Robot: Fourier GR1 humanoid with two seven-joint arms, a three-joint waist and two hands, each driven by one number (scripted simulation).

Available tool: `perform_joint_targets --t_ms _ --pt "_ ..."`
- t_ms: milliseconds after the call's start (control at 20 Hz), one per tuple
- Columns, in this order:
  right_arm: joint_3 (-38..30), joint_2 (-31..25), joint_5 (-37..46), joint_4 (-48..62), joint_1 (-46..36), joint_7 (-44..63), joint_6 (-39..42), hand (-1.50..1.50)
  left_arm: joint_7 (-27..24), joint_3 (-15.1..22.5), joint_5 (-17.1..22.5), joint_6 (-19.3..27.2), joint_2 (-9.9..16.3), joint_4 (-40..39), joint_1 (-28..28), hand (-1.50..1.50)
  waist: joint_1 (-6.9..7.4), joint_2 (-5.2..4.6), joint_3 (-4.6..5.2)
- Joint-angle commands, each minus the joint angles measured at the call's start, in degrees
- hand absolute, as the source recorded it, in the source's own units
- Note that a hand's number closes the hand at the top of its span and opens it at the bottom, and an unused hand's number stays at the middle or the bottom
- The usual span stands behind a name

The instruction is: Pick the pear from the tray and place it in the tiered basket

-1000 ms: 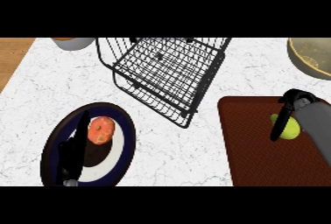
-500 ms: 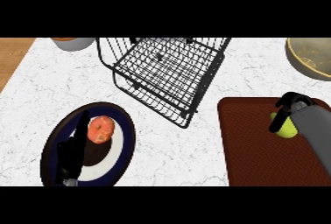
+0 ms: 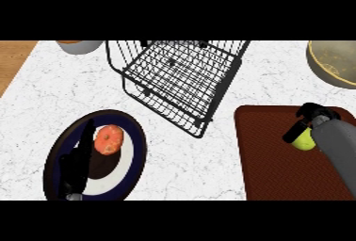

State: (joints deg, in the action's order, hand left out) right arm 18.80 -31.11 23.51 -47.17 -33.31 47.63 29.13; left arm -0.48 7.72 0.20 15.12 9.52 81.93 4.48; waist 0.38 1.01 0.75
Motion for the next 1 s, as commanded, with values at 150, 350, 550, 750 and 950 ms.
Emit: perform_joint_targets --t_ms 150,350,550,750,950 --pt "5.9 9.9 7.0 -16.4 3.1 2.3 -14.4 1.5 1.3 0.4 0.3 -1.0 0.1 -0.7 2.8 0.0 -1.66 0.09 -0.65" --pt "9.1 17.3 11.7 -24.4 3.1 6.4 -23.8 1.5 2.1 -0.7 0.7 -0.6 0.5 -0.7 2.8 0.0 -3.02 0.9 -0.62" --pt "10.6 21.2 16.3 -36.9 6.3 14.5 -30.9 1.5 0.3 -2.0 1.6 -1.0 0.8 -1.4 4.8 0.0 -3.54 0.67 -0.6" --pt "7.1 20.4 19.7 -51.1 3.8 20.9 -32.1 1.5 1.0 -1.6 0.9 -0.4 0.4 -0.6 4.3 0.0 -4.56 0.86 -0.6" --pt "7.2 21.4 27.5 -63.7 1.9 26.2 -30.6 1.5 1.7 -0.9 0.8 0.0 -0.3 0.9 6.0 0.0 -3.92 0.86 -0.6"
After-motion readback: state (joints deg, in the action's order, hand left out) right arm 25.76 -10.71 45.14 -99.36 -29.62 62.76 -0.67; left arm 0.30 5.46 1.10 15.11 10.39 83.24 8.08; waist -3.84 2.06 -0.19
